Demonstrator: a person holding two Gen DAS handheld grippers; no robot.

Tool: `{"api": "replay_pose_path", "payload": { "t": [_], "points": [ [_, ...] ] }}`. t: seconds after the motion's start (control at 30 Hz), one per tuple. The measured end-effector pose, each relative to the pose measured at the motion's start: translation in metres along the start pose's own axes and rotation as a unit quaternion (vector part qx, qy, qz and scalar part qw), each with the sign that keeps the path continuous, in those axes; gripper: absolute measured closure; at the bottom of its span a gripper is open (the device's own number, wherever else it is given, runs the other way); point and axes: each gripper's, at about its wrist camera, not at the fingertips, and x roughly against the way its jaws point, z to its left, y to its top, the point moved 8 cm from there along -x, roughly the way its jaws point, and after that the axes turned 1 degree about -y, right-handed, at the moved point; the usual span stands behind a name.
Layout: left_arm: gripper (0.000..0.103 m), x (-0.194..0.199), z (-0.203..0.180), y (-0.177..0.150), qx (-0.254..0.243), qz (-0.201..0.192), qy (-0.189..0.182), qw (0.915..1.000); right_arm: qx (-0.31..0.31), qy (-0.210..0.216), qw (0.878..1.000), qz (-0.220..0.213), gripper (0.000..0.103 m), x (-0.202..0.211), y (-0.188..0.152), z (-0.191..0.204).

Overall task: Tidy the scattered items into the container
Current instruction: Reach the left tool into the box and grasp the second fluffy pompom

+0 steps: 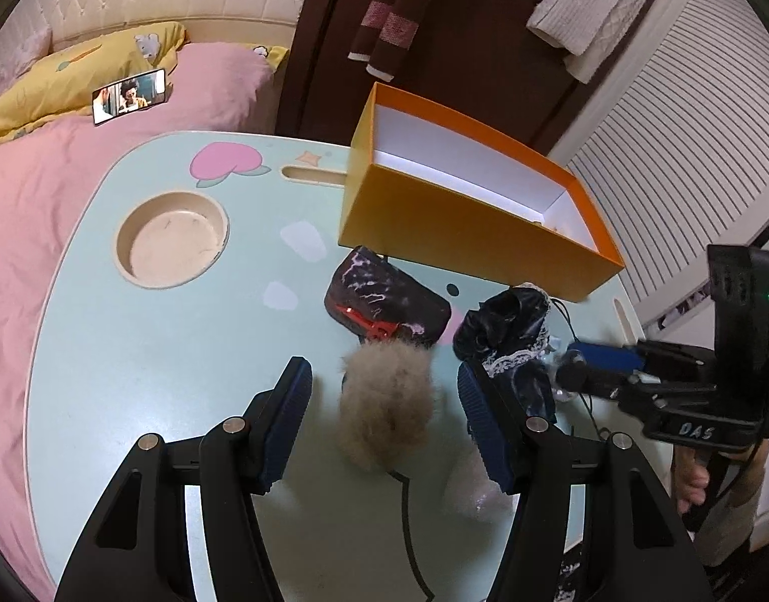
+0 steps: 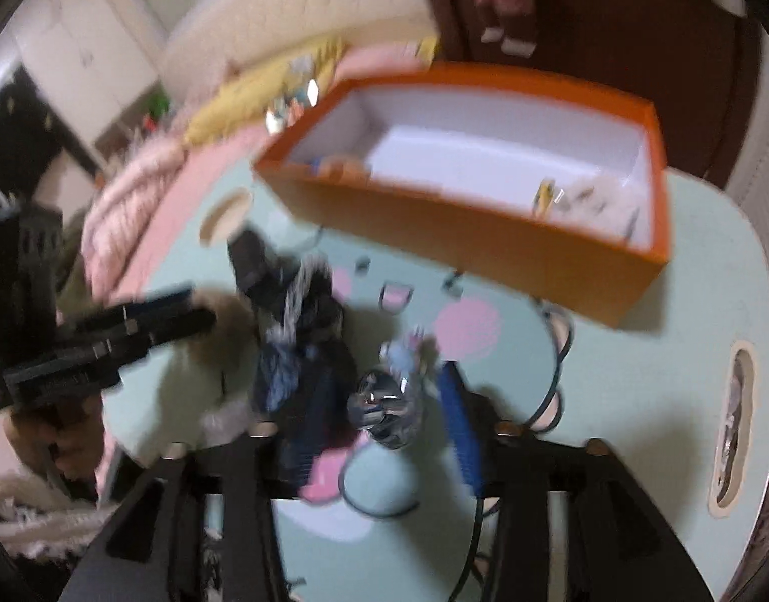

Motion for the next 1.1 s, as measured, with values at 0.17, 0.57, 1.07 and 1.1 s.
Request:
{"api": "replay_pose_path", "payload": {
  "t": [0.17, 0.57, 1.07, 1.1],
  "points": [
    [0.042, 0.001, -0.001, 0.009, -0.029, 0.001, 0.019, 0.9994, -0.034, 0.015, 0.998, -0.043, 0.050, 0.017, 0.007, -0.010],
    [0.042, 0.000, -0.057, 0.080, -0.125, 0.031, -0.025, 0.9914, -0.053, 0.014, 0.996, -0.070, 0.050, 0.029, -0.008, -0.031],
    [0.042, -0.120, -0.164, 0.124, -0.278, 0.168, -0.028, 0.9453, -0.071, 0.014, 0.995, -0.069, 0.050, 0.030, -0.016, -0.044],
    [0.042, -0.126, -0.171, 0.122, -0.285, 0.175, -0.034, 0.9418, -0.071, 0.016, 0.995, -0.069, 0.050, 0.030, -0.016, -0.044]
  ]
}}
